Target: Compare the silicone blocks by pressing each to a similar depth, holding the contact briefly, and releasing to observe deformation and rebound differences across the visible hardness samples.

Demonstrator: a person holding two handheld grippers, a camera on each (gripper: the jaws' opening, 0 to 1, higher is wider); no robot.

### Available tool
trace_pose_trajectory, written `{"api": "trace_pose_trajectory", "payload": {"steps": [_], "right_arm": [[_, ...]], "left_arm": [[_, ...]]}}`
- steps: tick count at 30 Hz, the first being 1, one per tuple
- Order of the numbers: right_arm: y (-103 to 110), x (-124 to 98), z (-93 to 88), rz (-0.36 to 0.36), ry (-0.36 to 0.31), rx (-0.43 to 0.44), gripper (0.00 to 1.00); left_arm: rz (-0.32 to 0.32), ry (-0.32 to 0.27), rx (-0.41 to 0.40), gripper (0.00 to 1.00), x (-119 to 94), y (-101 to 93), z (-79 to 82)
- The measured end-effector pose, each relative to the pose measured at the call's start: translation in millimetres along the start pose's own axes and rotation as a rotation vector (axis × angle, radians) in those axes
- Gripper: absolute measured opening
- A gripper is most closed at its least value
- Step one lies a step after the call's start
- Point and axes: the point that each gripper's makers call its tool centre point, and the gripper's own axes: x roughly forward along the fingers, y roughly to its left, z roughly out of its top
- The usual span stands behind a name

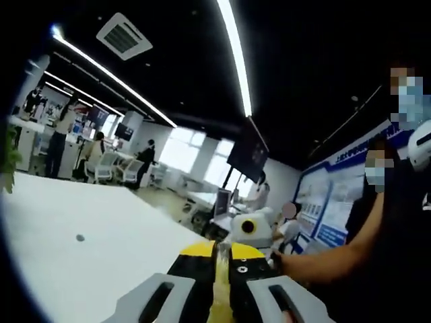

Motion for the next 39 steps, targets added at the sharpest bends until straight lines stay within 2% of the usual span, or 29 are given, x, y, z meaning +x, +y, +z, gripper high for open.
{"api": "trace_pose_trajectory", "payload": {"steps": [2, 5, 10, 13, 18, 23, 24, 28, 32, 34, 36, 37, 38, 39], "right_arm": [[1, 0, 1.0, 0.004, 0.001, -0.001, 0.04], [4, 2, -0.4, 0.007, 0.024, -0.014, 0.04], [7, 1, -2.7, 0.012, 0.036, -0.023, 0.04], [7, 2, -5.1, 0.008, 0.048, -0.024, 0.05], [4, 4, -3.7, -0.001, 0.03, -0.032, 0.07], [2, 6, -3.8, -0.027, 0.029, -0.076, 0.07], [1, 6, -5.0, -0.034, 0.036, -0.088, 0.06], [-2, 5, -6.2, -0.055, 0.039, -0.133, 0.03], [-2, 3, -4.8, -0.05, 0.04, -0.098, 0.02], [-3, 2, -4.2, -0.056, 0.033, -0.105, 0.03], [0, 1, -3.6, -0.043, 0.021, -0.076, 0.06], [-5, 0, 0.3, -0.083, -0.009, -0.153, 0.07], [-5, 0, -0.3, -0.098, -0.019, -0.163, 0.08], [0, -2, -3.7, -0.065, -0.006, -0.12, 0.09]], "left_arm": [[-0.011, 0.0, 0.007, 0.13, 3, -3.9, -0.6], [0.002, 0.0, 0.008, 0.1, 5, -1.3, -0.8], [-0.017, 0.016, -0.008, 0.05, 3, -6.0, -2.4], [0.003, 0.028, -0.005, 0.02, 2, -2.9, -4.3], [0.057, 0.01, -0.028, 0.0, 1, 2.6, -0.4], [0.084, 0.029, -0.034, 0.0, 1, 6.3, -1.1], [0.09, 0.04, -0.01, 0.0, 1, 7.2, -3.4], [0.097, 0.042, -0.007, 0.0, 0, 7.9, -5.1], [0.102, 0.043, -0.009, 0.0, 2, 8.0, -4.6], [0.104, 0.039, -0.039, 0.0, 3, 7.2, -3.9], [0.102, 0.038, -0.079, 0.0, 5, 6.9, -2.7], [0.1, 0.035, -0.08, 0.0, 5, 6.7, -2.1], [0.097, 0.035, -0.076, 0.0, 7, 5.5, -2.0], [0.096, 0.037, -0.076, 0.0, 8, 4.7, -2.4]]}}
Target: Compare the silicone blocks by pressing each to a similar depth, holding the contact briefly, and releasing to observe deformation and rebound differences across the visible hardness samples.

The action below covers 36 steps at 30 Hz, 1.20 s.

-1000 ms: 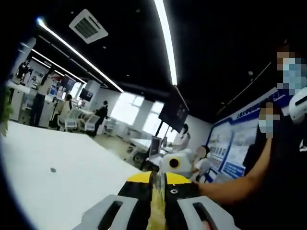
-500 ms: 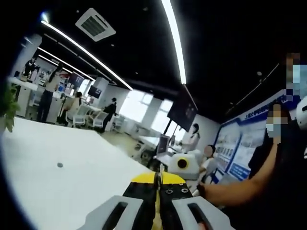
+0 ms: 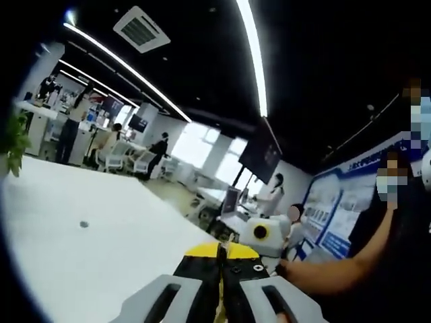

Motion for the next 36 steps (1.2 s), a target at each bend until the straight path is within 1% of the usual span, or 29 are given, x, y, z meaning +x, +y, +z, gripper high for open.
{"api": "trace_pose_trajectory", "payload": {"steps": [1, 3, 4, 5, 6, 8, 9, 11, 14, 15, 16, 17, 18, 19, 20, 22, 23, 24, 26, 29, 30, 32, 34, 35, 36], "right_arm": [[3, -1, -0.5, 0.015, -0.001, 0.04, 0.1], [-6, -3, 0.6, -0.026, -0.018, -0.039, 0.12], [-7, -4, 0.5, -0.035, -0.023, -0.042, 0.13], [-7, -5, 0.5, -0.041, -0.031, -0.039, 0.14], [-8, -5, 0.7, -0.047, -0.034, -0.046, 0.15], [-14, -5, 1.4, -0.082, -0.031, -0.07, 0.18], [-17, -6, 2.4, -0.101, -0.032, -0.089, 0.22], [-19, -6, 5.2, -0.113, -0.044, -0.101, 0.32], [-26, -9, 7.8, -0.152, -0.053, -0.123, 0.47], [-31, -12, 5.5, -0.185, -0.038, -0.13, 0.58], [-39, -17, 2.9, -0.244, -0.027, -0.153, 0.69], [-43, -20, 1.6, -0.277, -0.023, -0.17, 0.83], [-48, -26, -1.5, -0.317, -0.014, -0.192, 0.91], [-51, -31, -4.7, -0.338, -0.008, -0.19, 0.97], [-58, -42, -13.0, -0.38, 0.028, -0.181, 0.96], [-64, -56, -14.8, -0.419, 0.013, -0.172, 0.96], [-65, -62, -15.3, -0.428, 0.003, -0.172, 0.96], [-66, -67, -16.2, -0.436, -0.008, -0.166, 0.96], [-71, -82, -19.9, -0.466, -0.039, -0.109, 0.96], [-76, -103, -26.3, -0.509, -0.053, -0.086, 0.96], [-75, -106, -27.6, -0.513, -0.057, -0.08, 0.96], [-75, -115, -33.2, -0.53, -0.058, -0.068, 0.96], [-77, -121, -40.8, -0.548, -0.043, -0.059, 0.96], [-76, -124, -44.2, -0.554, -0.034, -0.058, 0.96], [-77, -127, -50.5, -0.563, -0.015, -0.056, 0.96]], "left_arm": [[0.001, 0.002, -0.008, 0.0, 1, -0.3, -0.8], [0.0, -0.002, -0.008, 0.0, 3, -1.9, -2.2], [0.001, -0.009, -0.024, 0.0, 4, -2.1, -1.8], [0.002, -0.023, -0.09, 0.0, 7, -1.3, -0.6], [0.001, -0.019, -0.069, 0.0, 8, 0.5, -1.0], [0.004, -0.018, -0.043, 0.0, 10, -2.5, -0.7], [-0.005, -0.023, -0.058, 0.0, 11, -3.4, 0.3], [-0.006, -0.029, -0.066, 0.0, 12, -3.6, 1.5], [-0.01, -0.03, -0.067, 0.0, 17, -3.3, 0.8], [-0.011, -0.029, -0.069, 0.0, 19, -3.3, -0.1], [-0.009, -0.03, -0.069, 0.0, 21, -2.2, -1.7], [-0.008, -0.03, -0.073, 0.0, 23, -1.7, -3.0], [-0.006, -0.032, -0.071, 0.0, 26, -2.7, -5.3], [-0.001, -0.033, -0.069, 0.0, 28, -2.2, -6.7], [0.005, -0.036, -0.07, 0.0, 31, -1.1, -9.2], [0.022, -0.044, -0.06, 0.0, 34, 2.1, -12.9], [0.012, -0.044, -0.073, 0.0, 35, 1.9, -14.9], [0.01, -0.049, -0.068, 0.0, 36, 2.0, -17.2], [0.01, -0.049, -0.074, 0.0, 38, 3.1, -21.9], [0.019, -0.061, -0.091, 0.0, 40, 8.0, -28.3], [0.021, -0.064, -0.096, 0.0, 41, 9.7, -31.7], [0.03, -0.065, -0.105, 0.0, 44, 13.1, -41.3], [0.037, -0.064, -0.106, 0.0, 46, 17.4, -53.1], [0.042, -0.063, -0.117, 0.0, 47, 20.2, -57.6], [0.053, -0.062, -0.143, 0.0, 48, 25.5, -65.9]]}}
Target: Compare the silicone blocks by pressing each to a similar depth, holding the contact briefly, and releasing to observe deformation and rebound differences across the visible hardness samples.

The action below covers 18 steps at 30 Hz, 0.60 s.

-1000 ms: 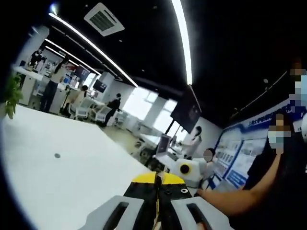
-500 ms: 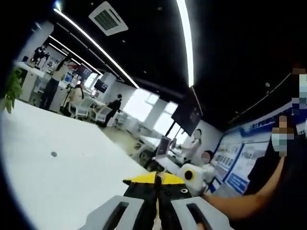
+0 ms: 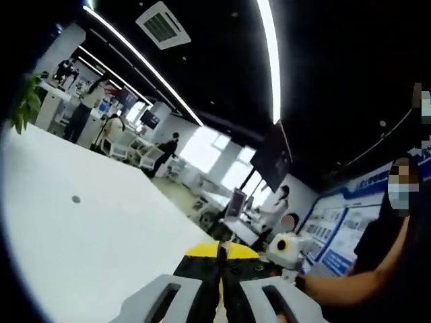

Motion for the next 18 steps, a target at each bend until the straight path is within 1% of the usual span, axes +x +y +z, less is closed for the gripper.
{"api": "trace_pose_trajectory", "payload": {"steps": [1, 2, 3, 5, 6, 7, 10, 12, 13, 15, 18], "right_arm": [[-2, -2, -3.5, -0.004, 0.007, -0.004, 0.96], [-4, -5, -8.3, -0.011, 0.007, -0.022, 0.96], [-7, -7, -11.3, -0.016, -0.002, -0.033, 0.96], [-13, -10, -24.2, -0.025, 0.013, -0.009, 0.96], [-14, -12, -31.8, -0.031, 0.026, -0.02, 0.96], [-16, -13, -37.7, -0.043, 0.037, -0.035, 0.96], [-16, -16, -54.5, -0.059, 0.067, -0.048, 0.96], [-14, -17, -64.2, -0.073, 0.093, -0.09, 0.96], [-14, -17, -72.1, -0.076, 0.12, -0.109, 0.96], [-13, -16, -81.8, -0.075, 0.148, -0.075, 0.96], [-12, -14, -83.0, -0.079, 0.141, -0.069, 0.96]], "left_arm": [[0.009, 0.002, 0.01, 0.0, 1, 3.8, -4.7], [0.009, 0.016, -0.01, 0.0, 2, 7.7, -13.1], [0.012, 0.014, -0.01, 0.0, 3, 10.6, -16.8], [0.019, 0.024, -0.016, 0.0, 4, 17.0, -25.8], [0.022, 0.023, -0.018, 0.0, 4, 19.7, -29.0], [0.024, 0.022, -0.029, 0.0, 5, 21.4, -31.4], [0.024, 0.023, -0.029, 0.0, 6, 24.2, -38.2], [0.023, 0.022, -0.058, 0.0, 7, 26.0, -42.3], [0.021, 0.014, -0.064, 0.0, 8, 27.6, -44.2], [0.018, -0.002, -0.095, 0.0, 9, 30.3, -46.9], [0.022, -0.009, -0.138, 0.0, 11, 36.9, -55.1]]}}
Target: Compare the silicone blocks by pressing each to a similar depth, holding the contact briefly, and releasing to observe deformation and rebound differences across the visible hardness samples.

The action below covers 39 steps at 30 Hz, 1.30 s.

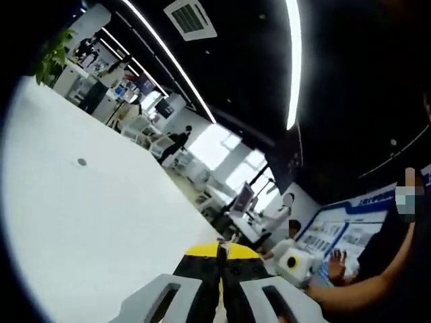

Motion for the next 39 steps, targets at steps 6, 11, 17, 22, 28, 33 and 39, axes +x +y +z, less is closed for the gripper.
{"api": "trace_pose_trajectory", "payload": {"steps": [6, 11, 17, 22, 28, 33, 39], "right_arm": [[0, 0, 1.3, -0.011, -0.005, -0.004, 0.96], [-1, -1, -4.5, -0.022, 0.024, 0.011, 0.96], [1, -3, -7.3, -0.039, 0.015, 0.035, 0.96], [5, -3, -12.6, -0.041, 0.018, 0.052, 0.96], [7, -2, -16.0, -0.048, 0.015, 0.071, 0.96], [9, -1, -18.3, -0.045, 0.019, 0.074, 0.96], [11, -2, -20.7, -0.043, 0.023, 0.087, 0.96]], "left_arm": [[0.019, 0.038, -0.061, 0.0, 2, 20.8, -23.5], [0.048, 0.026, -0.099, 0.0, -1, 40.5, -29.5], [0.169, -0.034, -0.185, 0.0, -6, 84.1, -27.5], [0.271, -0.056, -0.174, 0.0, -13, 114.9, -26.3], [0.329, -0.002, -0.017, 0.0, -20, 137.5, -25.7], [0.398, 0.05, 0.049, 0.0, -24, 159.6, -32.6], [0.475, 0.116, 0.079, 0.0, -31, 184.3, -50.0]]}}
